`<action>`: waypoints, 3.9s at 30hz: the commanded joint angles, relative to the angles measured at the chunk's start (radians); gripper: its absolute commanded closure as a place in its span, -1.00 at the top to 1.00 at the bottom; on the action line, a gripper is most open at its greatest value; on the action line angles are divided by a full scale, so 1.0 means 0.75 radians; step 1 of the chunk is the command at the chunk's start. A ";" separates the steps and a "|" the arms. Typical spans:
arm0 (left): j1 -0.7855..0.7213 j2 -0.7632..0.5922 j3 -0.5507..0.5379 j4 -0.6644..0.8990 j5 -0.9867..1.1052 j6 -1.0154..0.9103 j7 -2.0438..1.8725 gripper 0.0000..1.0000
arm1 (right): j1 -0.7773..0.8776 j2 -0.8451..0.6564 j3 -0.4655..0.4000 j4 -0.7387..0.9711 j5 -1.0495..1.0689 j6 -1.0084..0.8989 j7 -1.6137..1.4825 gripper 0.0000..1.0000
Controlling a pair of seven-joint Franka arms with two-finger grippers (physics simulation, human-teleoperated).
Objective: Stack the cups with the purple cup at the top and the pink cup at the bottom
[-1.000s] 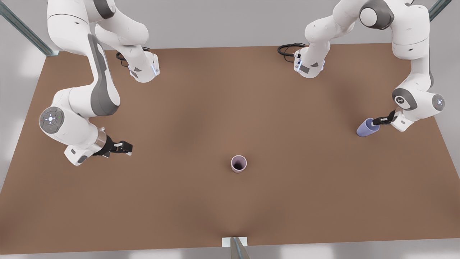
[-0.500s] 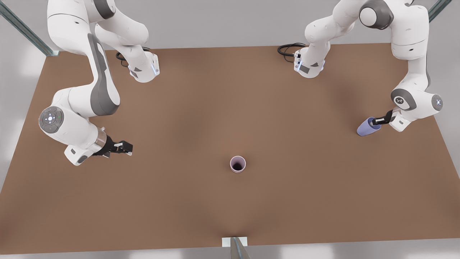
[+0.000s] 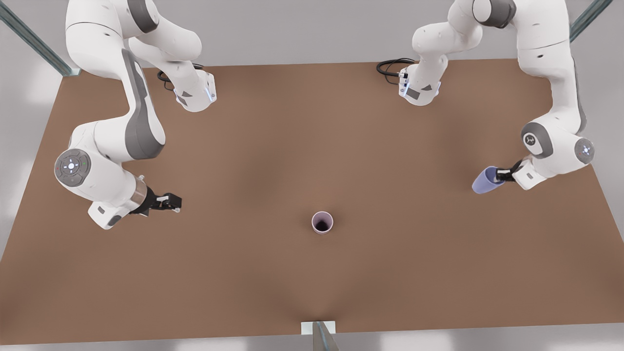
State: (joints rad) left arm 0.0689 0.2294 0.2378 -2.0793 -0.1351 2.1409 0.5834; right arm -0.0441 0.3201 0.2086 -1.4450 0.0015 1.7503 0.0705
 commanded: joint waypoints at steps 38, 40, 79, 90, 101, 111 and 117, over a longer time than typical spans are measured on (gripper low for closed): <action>-0.918 0.690 -0.231 1.224 -0.284 -0.282 -2.038 -0.57 | -0.019 0.003 -0.008 -0.010 0.000 0.000 -0.051 1.00; -0.916 0.694 -0.231 1.206 -0.282 -0.263 -2.038 -0.57 | -0.029 0.003 -0.010 -0.016 0.000 -0.002 -0.055 1.00; -0.916 0.721 -0.235 1.130 -0.282 -0.177 -2.046 -0.39 | -0.037 0.011 -0.004 -0.008 0.014 -0.004 -0.074 1.00; -0.935 0.735 -0.235 1.130 -0.280 -0.159 -2.054 -0.28 | -0.029 0.011 0.000 -0.008 0.016 -0.010 -0.074 1.00; -0.932 0.737 -0.235 1.130 -0.280 -0.159 -2.052 1.00 | -0.029 0.009 -0.002 -0.012 0.014 -0.018 -0.108 1.00; -0.932 0.743 -0.235 1.130 -0.280 -0.159 -2.052 1.00 | -0.029 0.013 0.000 -0.010 0.014 -0.012 -0.106 1.00; -0.922 0.721 -0.235 1.130 -0.280 -0.181 -2.048 1.00 | -0.029 0.013 0.000 -0.008 0.016 -0.012 -0.108 1.00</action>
State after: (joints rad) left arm -0.6228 0.7610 0.0626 -1.2305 -0.3452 2.0010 -0.9538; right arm -0.0674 0.3299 0.2086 -1.4513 0.0138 1.7411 -0.0107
